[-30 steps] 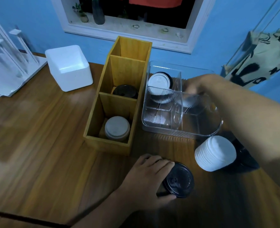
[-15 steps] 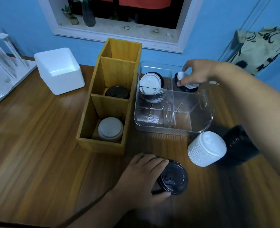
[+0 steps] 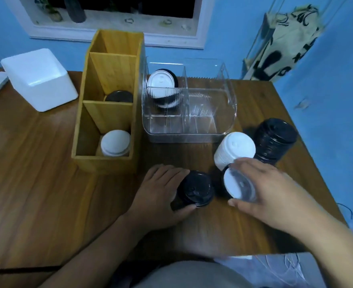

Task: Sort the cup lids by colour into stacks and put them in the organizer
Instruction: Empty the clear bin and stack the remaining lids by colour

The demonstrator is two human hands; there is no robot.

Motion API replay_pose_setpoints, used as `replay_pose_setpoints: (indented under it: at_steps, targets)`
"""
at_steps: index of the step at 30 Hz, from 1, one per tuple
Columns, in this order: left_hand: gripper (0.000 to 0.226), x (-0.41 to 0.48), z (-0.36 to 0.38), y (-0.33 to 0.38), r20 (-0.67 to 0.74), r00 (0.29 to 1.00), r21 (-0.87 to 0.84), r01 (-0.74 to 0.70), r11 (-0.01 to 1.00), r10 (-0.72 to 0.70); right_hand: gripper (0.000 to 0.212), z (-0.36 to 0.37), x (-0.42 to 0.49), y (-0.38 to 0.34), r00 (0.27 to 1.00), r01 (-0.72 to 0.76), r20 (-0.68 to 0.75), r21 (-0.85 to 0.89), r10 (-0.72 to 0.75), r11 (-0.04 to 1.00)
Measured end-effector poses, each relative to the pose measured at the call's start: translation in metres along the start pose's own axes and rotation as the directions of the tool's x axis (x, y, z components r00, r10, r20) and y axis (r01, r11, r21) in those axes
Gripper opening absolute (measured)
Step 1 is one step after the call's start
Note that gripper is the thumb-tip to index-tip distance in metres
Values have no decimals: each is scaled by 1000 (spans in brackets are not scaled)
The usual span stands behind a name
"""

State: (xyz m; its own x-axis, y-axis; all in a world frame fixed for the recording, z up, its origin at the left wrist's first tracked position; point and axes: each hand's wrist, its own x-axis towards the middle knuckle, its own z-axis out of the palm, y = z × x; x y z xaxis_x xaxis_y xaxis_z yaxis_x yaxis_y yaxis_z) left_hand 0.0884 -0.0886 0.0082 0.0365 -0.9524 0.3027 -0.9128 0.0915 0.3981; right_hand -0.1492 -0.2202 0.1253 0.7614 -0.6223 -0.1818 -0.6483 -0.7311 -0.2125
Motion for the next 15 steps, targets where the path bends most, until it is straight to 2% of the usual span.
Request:
replay_pose_setpoints:
  at_steps: [4,9,15]
  targets:
    - [77,-1,0,2,-9,1000,-12,-12,1000,12,81,16,-19,13,999,-8,-39,14,8,1000]
    - [77,-1,1,2,-14,1000,-18,-5,1000,5,94,42,-22,28,997,-57,56,15,56,998]
    - [75,-5,-5,2,-101,995,-112,11,994,-22,104,46,-30,37,997,-83,10,142,82,986]
